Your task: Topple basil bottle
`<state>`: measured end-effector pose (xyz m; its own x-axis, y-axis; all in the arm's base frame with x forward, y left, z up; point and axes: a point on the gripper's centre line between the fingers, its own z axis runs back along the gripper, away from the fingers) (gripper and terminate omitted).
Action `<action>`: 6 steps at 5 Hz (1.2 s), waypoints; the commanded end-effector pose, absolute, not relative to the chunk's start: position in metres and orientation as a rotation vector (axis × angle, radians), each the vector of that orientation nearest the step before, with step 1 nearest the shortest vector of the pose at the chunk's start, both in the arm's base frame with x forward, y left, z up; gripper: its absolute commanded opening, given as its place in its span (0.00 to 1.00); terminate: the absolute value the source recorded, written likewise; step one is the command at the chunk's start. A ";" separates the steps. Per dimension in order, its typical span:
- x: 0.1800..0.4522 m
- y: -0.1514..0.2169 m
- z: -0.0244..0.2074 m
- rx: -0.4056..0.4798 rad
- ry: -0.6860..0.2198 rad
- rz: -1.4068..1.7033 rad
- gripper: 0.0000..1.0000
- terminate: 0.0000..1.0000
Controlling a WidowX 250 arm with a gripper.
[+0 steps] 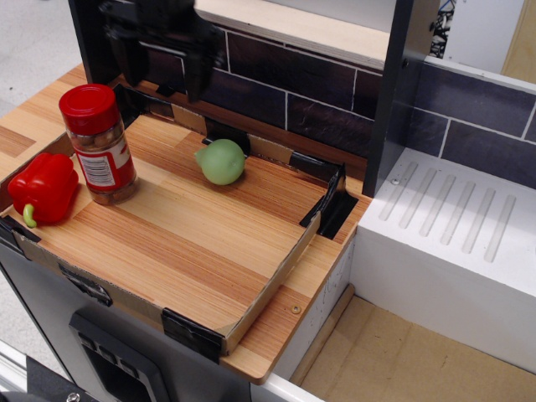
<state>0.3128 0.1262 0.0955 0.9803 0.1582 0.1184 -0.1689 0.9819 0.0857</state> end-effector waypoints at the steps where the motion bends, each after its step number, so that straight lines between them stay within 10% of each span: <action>1: 0.311 0.156 0.119 0.106 -0.132 0.094 1.00 0.00; 6: 0.262 0.155 0.110 0.093 -0.126 -0.014 1.00 0.00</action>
<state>0.2565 0.1518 0.0920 0.9973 -0.0171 0.0708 0.0126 0.9979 0.0638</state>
